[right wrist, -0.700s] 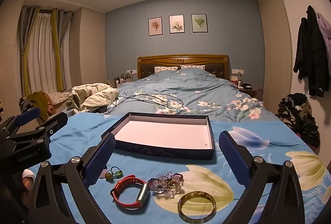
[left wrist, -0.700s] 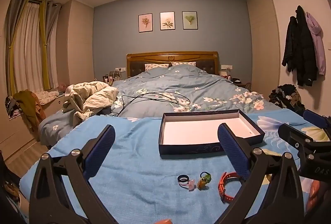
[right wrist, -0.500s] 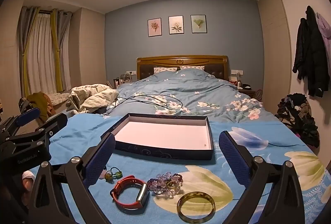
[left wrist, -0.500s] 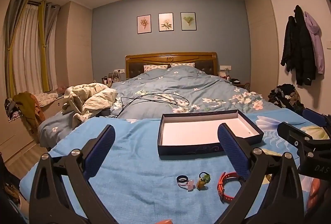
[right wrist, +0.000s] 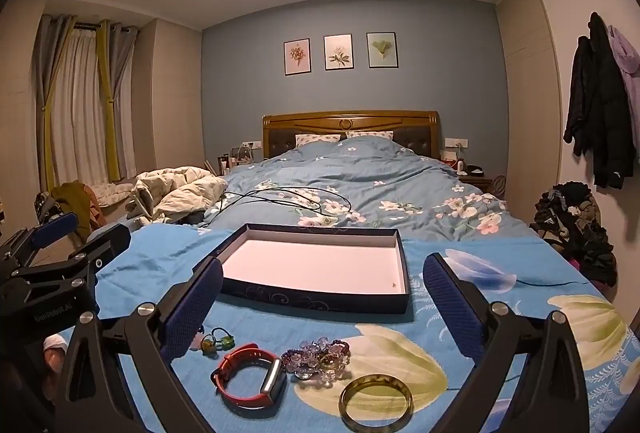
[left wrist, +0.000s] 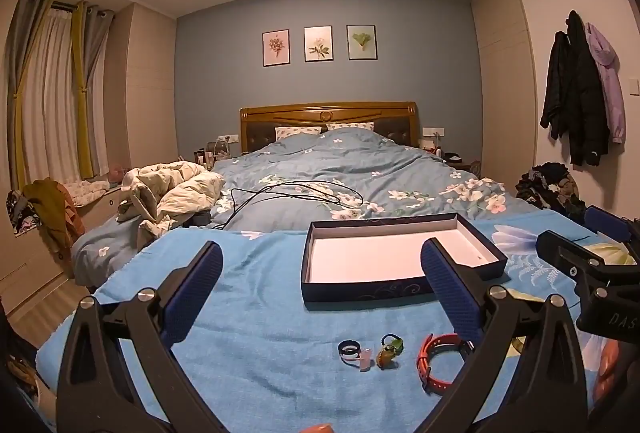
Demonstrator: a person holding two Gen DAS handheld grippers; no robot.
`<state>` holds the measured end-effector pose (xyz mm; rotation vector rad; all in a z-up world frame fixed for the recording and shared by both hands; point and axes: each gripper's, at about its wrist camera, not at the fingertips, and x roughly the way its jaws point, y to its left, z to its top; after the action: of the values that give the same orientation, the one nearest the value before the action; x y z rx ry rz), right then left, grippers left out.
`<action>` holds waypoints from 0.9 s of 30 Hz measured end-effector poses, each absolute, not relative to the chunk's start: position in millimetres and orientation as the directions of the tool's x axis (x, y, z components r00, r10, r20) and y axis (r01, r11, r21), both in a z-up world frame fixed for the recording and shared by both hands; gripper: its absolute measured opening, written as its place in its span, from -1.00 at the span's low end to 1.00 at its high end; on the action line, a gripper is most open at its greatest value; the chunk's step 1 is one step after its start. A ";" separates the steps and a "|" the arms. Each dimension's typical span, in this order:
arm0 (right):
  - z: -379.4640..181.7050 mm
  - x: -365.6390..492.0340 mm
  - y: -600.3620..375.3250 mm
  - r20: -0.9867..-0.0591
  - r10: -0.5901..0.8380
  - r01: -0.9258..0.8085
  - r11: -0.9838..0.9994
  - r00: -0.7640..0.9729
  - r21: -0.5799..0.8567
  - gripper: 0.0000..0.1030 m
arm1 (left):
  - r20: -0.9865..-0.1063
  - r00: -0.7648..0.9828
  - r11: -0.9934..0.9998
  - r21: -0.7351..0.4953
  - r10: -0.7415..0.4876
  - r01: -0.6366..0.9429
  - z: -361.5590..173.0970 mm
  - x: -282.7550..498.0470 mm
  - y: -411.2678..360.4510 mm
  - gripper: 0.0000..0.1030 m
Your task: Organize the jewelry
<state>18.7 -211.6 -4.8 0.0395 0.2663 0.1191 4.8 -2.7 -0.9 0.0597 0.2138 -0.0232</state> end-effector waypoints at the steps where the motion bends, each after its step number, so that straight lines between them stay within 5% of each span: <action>1: -4.5 18.6 -211.6 -0.260 0.123 -0.112 0.992 0.958 0.055 0.88 | -0.212 0.977 0.998 0.056 -0.016 0.029 -1.1 4.7 -2.8 0.89; 27: -7.4 20.7 -210.3 -0.268 0.127 -0.113 0.991 0.955 0.065 0.88 | -0.209 0.977 0.998 0.053 -0.033 0.045 -2.4 6.7 -4.4 0.89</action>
<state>20.7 -210.3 -7.4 0.0489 0.2755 0.1221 6.7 -4.4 -2.4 0.0574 0.2093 -0.0391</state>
